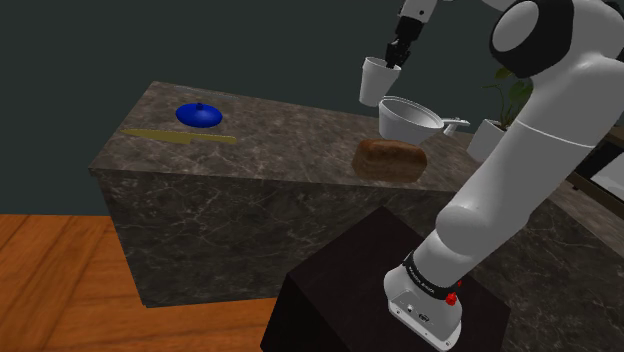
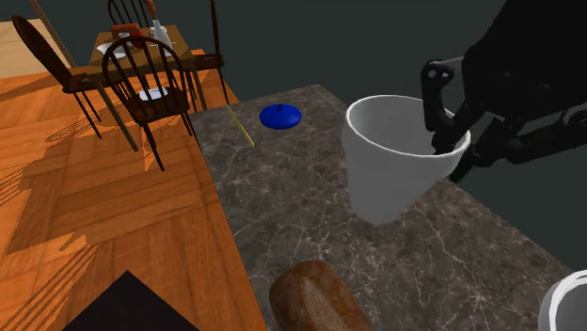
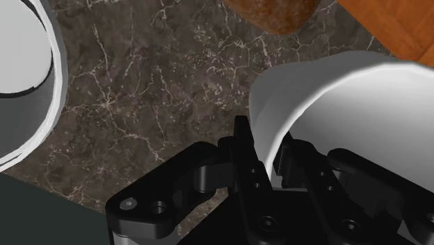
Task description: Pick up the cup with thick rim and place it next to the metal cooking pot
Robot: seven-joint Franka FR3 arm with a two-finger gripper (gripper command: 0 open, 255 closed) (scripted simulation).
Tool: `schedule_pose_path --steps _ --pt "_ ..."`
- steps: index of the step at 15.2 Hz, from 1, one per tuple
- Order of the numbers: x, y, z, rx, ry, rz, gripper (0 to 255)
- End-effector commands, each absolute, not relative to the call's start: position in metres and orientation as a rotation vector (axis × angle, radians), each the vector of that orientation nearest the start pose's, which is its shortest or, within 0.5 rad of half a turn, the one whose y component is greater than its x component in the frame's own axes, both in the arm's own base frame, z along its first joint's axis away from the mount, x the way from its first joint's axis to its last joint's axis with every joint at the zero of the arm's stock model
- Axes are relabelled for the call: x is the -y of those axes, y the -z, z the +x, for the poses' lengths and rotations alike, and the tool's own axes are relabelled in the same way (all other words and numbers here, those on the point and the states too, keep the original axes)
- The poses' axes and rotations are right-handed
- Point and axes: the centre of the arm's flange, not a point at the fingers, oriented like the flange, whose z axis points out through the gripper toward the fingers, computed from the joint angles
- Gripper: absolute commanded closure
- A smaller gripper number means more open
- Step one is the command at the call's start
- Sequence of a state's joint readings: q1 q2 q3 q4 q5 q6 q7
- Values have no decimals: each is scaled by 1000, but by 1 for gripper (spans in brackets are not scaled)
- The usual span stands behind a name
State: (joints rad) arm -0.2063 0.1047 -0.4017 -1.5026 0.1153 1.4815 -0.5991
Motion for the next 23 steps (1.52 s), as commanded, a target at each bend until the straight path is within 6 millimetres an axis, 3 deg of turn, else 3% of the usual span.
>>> schedule_pose_path --steps 1,23 --pt "327 -595 466 -7 -81 -3013 255" --pt "520 -595 249 -7 -81 -3013 255"
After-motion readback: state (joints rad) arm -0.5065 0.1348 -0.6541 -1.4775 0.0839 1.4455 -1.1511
